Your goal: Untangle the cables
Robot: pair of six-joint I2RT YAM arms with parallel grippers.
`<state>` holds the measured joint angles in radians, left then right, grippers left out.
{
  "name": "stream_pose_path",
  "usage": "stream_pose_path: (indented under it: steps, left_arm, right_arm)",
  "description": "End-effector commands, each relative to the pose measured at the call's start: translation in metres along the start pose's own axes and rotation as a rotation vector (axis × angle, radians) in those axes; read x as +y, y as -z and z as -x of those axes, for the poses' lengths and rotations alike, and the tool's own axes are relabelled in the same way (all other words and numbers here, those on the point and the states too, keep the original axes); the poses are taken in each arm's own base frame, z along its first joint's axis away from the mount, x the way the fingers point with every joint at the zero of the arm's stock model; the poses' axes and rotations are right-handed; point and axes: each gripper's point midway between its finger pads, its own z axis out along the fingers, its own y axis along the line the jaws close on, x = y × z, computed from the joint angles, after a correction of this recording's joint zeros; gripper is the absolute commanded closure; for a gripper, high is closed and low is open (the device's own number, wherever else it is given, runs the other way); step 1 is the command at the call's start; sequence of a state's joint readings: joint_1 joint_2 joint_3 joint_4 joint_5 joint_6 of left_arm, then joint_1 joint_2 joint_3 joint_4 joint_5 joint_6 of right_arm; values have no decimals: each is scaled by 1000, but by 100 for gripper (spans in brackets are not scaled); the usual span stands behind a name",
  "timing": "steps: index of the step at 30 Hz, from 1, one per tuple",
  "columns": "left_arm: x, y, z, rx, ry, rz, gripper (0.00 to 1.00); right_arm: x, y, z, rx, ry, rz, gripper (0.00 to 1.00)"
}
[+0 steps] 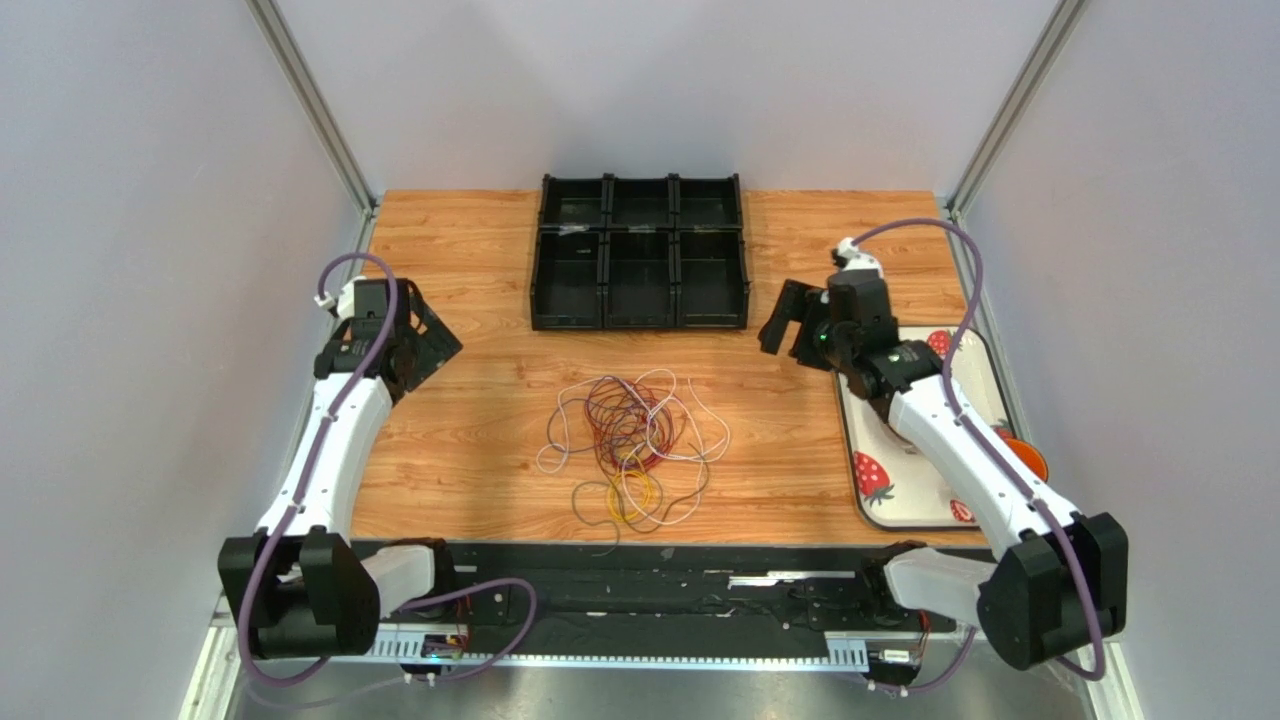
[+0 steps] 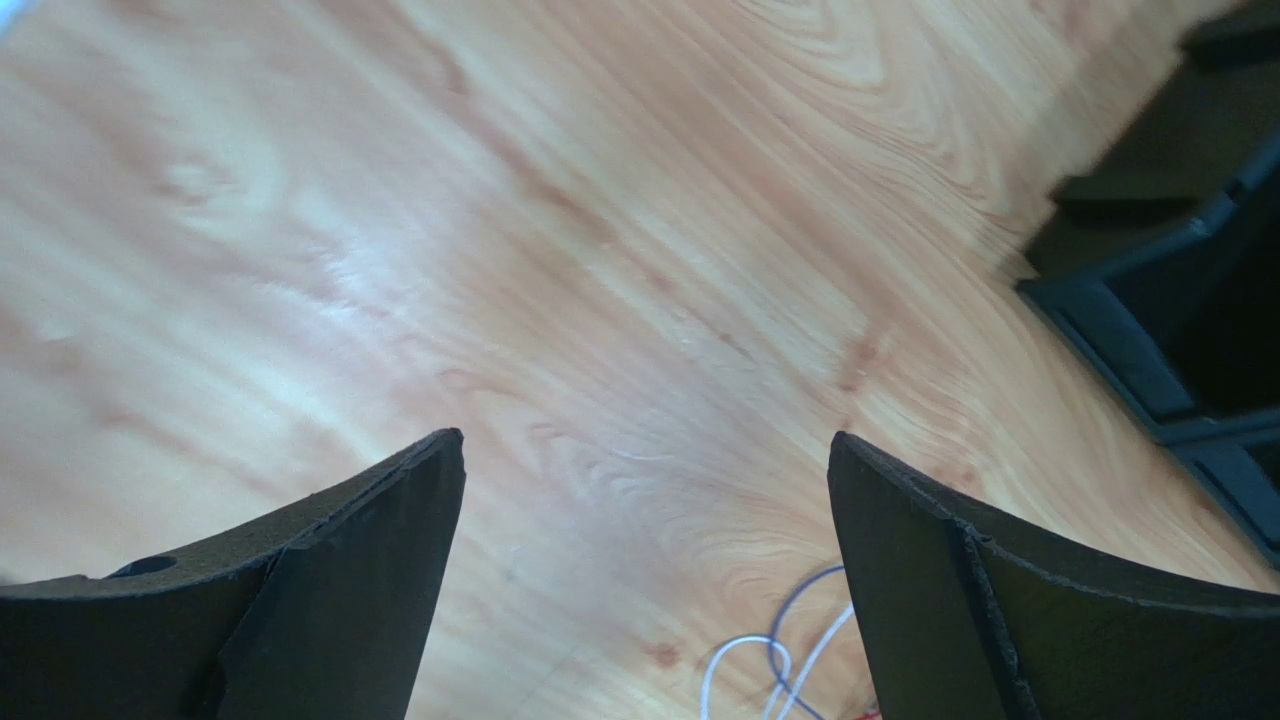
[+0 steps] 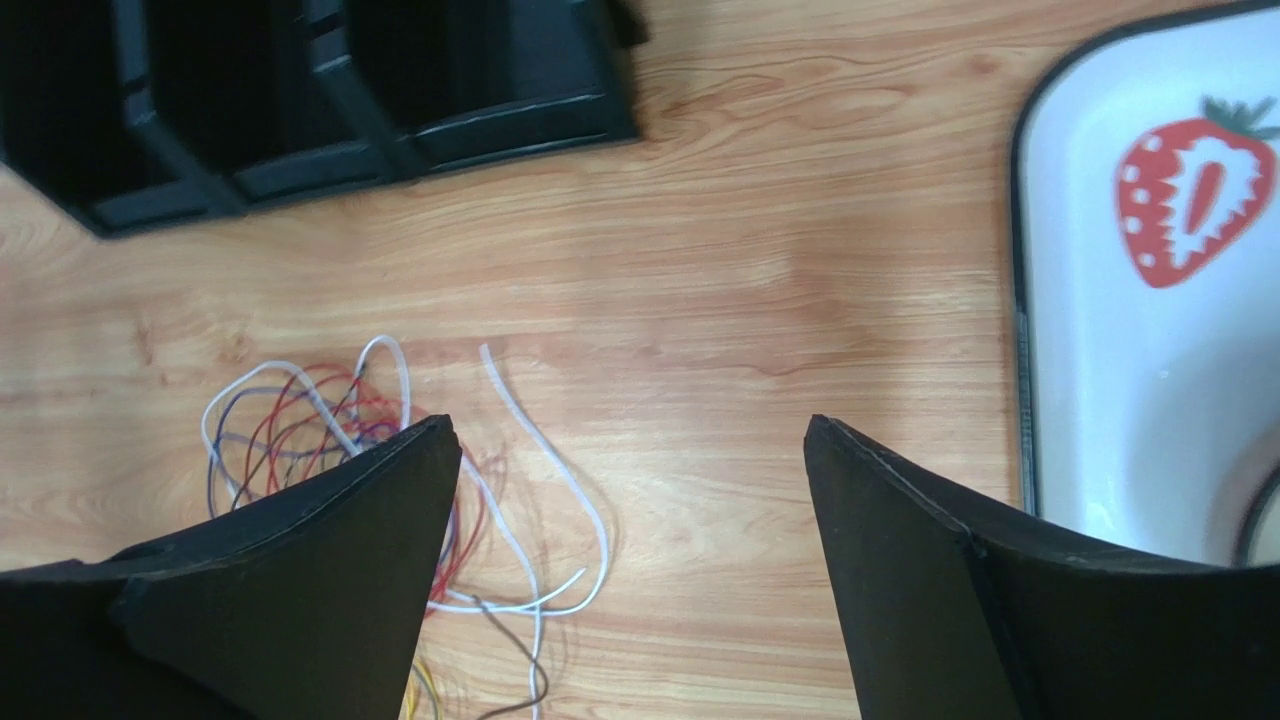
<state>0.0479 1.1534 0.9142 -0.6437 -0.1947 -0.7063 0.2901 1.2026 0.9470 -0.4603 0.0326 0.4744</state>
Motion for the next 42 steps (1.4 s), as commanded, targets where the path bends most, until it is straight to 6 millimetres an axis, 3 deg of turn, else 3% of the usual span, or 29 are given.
stream_pose_path:
  steps: [1,3,6,9,15,20,22,26,30,32,34,36,42]
  left_arm:
    - [24,40,15,-64,-69,201,1]
    - [15,47,10,-44,-83,149,1]
    - [7,54,3,-18,-93,101,1]
    - [-1,60,-4,-19,-118,50,1]
    - [-30,77,-22,-5,-164,-140,1]
    - [-43,66,-53,107,-240,-249,1]
    - [-70,67,-66,140,-259,-400,1]
    - [-91,56,-92,165,-362,-478,3]
    - [-116,51,-120,238,-493,-512,12]
    - [-121,43,-130,263,-524,-489,14]
    - [-128,42,-146,287,-559,-504,18]
    - [-133,46,-162,292,-614,-508,21]
    - [-124,61,-196,293,-740,-455,23]
  right_arm:
    - [13,19,4,-136,99,-105,11]
    - [36,22,-12,-156,146,-49,11]
    - [40,20,-28,-146,78,-21,12]
    - [62,25,-41,-133,80,97,14]
    - [66,9,-76,-31,157,105,13]
    - [80,1,-98,44,217,155,15]
    - [79,-7,-107,59,229,135,15]
    - [81,-22,-125,77,262,124,15]
    - [81,-34,-129,70,251,114,15]
    - [86,-37,-133,70,254,149,15]
    - [80,-40,-145,86,261,156,14]
    - [83,-39,-143,69,260,185,15]
    - [84,-27,-140,-6,238,273,13]
